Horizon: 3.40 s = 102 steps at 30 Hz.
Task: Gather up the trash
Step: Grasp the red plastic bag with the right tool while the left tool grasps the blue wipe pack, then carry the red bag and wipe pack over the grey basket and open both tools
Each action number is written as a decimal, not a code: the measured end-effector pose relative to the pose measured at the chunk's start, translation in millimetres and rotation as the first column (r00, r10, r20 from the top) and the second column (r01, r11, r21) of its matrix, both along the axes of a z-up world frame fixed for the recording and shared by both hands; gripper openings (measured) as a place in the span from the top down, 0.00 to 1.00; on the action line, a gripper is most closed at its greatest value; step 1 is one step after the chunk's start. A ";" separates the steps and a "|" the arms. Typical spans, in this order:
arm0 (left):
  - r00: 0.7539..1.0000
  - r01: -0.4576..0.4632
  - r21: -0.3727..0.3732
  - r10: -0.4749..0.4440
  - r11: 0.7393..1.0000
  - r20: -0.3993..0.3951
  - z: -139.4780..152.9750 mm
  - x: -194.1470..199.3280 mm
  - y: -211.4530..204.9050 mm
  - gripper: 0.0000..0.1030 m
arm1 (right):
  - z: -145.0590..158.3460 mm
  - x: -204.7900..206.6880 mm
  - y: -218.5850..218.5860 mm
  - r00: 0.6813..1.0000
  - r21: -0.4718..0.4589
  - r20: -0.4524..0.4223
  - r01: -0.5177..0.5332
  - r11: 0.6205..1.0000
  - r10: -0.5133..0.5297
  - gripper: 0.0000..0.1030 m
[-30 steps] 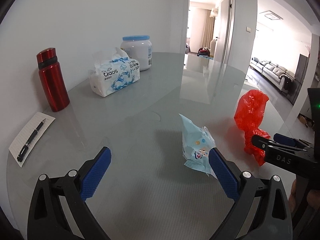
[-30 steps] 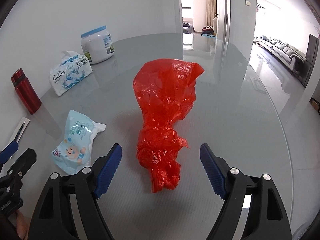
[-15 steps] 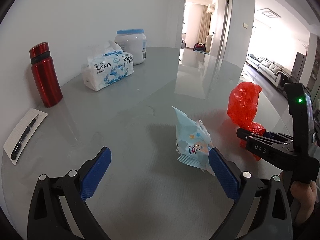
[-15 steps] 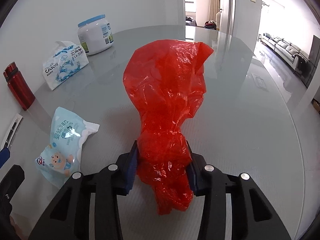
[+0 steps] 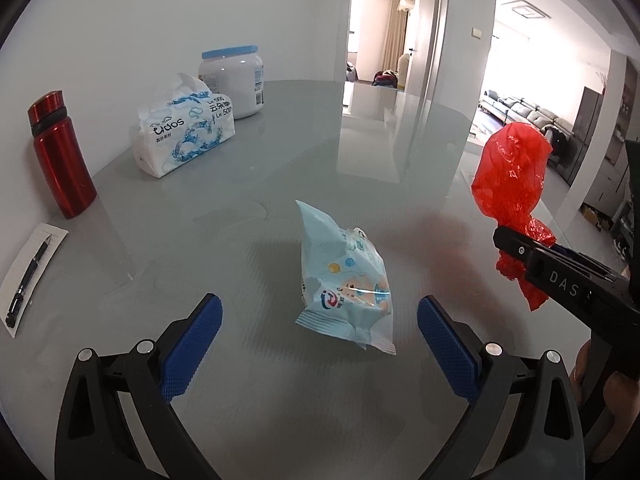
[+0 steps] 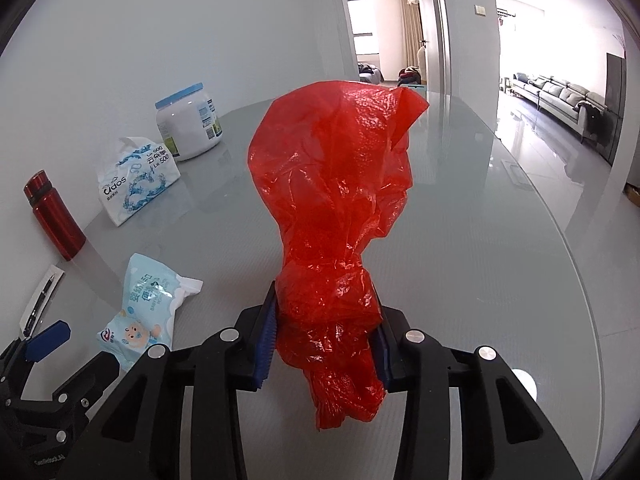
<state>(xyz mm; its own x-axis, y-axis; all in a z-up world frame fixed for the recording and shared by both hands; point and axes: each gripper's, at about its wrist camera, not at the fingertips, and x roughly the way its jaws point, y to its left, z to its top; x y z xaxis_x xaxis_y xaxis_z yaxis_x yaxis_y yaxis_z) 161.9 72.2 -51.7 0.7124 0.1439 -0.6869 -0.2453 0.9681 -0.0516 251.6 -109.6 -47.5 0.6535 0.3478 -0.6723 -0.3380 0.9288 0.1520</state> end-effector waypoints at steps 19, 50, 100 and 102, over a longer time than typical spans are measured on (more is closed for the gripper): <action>0.992 0.010 -0.031 -0.014 0.999 -0.128 -29.2 49.0 -1.2 0.46 | 0.1 2.8 -13.1 1.000 0.099 -0.029 0.000 0.995 0.003 0.62; 0.981 0.100 0.157 -0.124 0.983 0.152 48.9 -40.5 -78.5 0.46 | 40.4 -93.3 -69.7 0.974 0.102 0.149 0.155 0.983 -0.169 0.62; 0.645 0.764 0.062 -0.762 0.642 -0.051 -8.3 -114.2 -388.1 0.42 | -33.4 -302.6 -356.0 0.746 -0.074 -0.103 0.654 0.753 -0.658 0.54; 0.650 0.760 0.059 -0.759 0.647 -0.048 -6.9 -114.0 -391.3 0.31 | -31.5 -303.7 -356.1 0.746 -0.064 -0.092 0.657 0.751 -0.660 0.40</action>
